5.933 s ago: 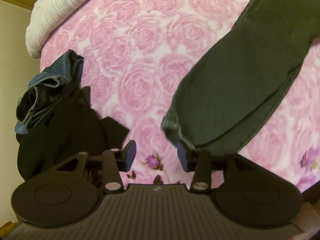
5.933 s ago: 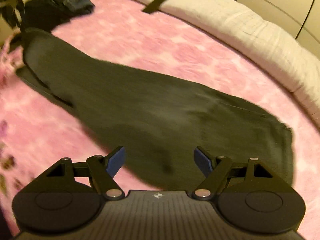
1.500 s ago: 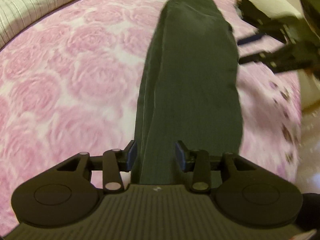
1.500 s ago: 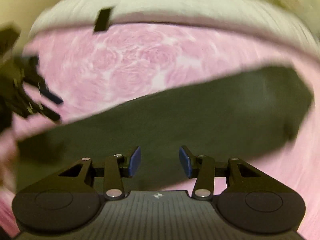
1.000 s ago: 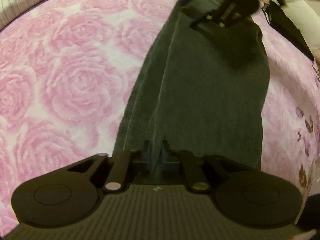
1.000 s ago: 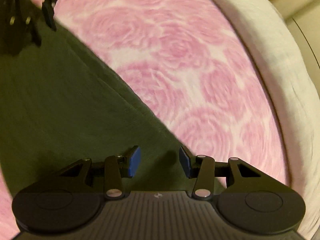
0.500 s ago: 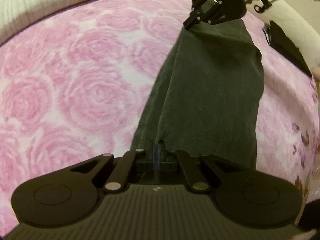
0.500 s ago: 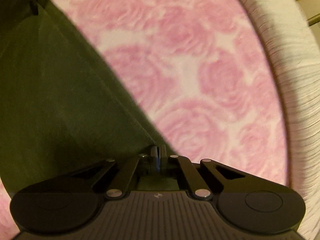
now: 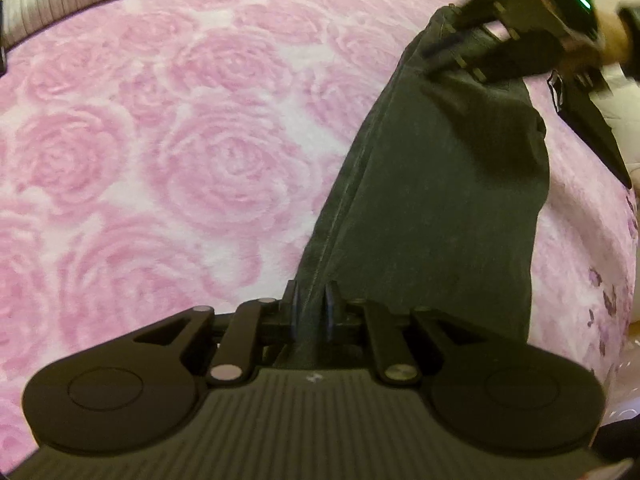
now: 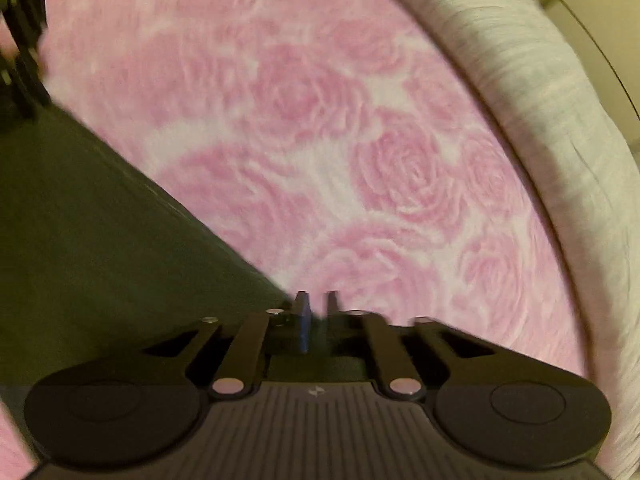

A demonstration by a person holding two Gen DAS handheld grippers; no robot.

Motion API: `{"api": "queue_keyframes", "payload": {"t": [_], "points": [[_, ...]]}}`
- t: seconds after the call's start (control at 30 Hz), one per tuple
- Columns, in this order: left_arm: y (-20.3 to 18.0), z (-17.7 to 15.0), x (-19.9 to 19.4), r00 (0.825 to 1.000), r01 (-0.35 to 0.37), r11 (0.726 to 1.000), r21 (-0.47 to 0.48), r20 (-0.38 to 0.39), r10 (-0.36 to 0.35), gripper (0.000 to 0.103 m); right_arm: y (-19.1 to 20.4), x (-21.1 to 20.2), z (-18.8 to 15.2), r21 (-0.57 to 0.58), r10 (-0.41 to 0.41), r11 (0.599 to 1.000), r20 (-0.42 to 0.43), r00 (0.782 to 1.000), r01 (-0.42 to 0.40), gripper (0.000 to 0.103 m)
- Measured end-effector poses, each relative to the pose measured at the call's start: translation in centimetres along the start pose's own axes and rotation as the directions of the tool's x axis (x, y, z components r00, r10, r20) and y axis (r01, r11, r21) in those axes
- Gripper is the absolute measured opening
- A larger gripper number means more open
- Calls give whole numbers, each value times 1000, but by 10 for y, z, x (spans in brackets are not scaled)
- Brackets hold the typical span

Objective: Fold clothes

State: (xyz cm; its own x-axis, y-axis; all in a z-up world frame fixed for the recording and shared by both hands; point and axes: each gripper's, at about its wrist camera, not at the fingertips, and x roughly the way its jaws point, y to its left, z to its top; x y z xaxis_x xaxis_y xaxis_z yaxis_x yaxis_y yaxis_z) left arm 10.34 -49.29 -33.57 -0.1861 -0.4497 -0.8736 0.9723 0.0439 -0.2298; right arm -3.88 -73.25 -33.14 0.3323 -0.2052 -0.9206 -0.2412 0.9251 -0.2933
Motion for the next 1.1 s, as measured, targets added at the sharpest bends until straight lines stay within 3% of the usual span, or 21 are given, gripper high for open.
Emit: {"api": "queue_keyframes", "payload": {"t": [0.13, 0.23, 0.37, 0.47, 0.53, 0.7, 0.83, 0.93, 0.97, 1.03, 1.1], "points": [[4, -9, 3, 999, -25, 999, 23, -45, 26, 10, 28, -17, -18, 136, 76, 987, 34, 996, -80, 25], [10, -16, 4, 996, -43, 999, 34, -79, 45, 18, 52, -7, -35, 161, 93, 982, 28, 995, -96, 32], [19, -21, -22, 988, -116, 992, 54, -97, 120, 18, 57, -13, -43, 233, 12, 972, 13, 1000, -15, 35], [30, -35, -56, 979, -163, 986, 37, -118, 166, 18, 62, -44, -48, 321, -37, 947, 36, 999, 24, 38], [37, -50, -85, 971, -201, 980, 8, -131, 200, 20, 70, -72, -55, 432, -35, 902, 96, 995, -9, 48], [45, -105, -148, 943, -281, 959, -14, -187, 274, 34, 125, -111, -64, 644, 51, 746, 202, 978, -172, 53], [42, -145, -168, 922, -279, 948, 155, -234, 310, 34, 197, -124, -50, 699, 143, 665, 227, 963, -263, 53], [30, -168, -177, 929, -217, 892, 395, -197, 313, 39, 252, -134, -22, 683, 180, 667, 241, 954, -298, 53], [24, -176, -177, 936, -188, 846, 499, -170, 308, 44, 270, -139, -10, 666, 180, 683, 246, 952, -301, 53], [17, -190, -176, 956, -110, 747, 656, -136, 259, 45, 303, -146, 16, 629, 164, 721, 251, 954, -290, 53], [14, -201, -171, 974, -54, 651, 757, -104, 201, 45, 336, -152, 42, 592, 136, 763, 247, 959, -261, 54]]}}
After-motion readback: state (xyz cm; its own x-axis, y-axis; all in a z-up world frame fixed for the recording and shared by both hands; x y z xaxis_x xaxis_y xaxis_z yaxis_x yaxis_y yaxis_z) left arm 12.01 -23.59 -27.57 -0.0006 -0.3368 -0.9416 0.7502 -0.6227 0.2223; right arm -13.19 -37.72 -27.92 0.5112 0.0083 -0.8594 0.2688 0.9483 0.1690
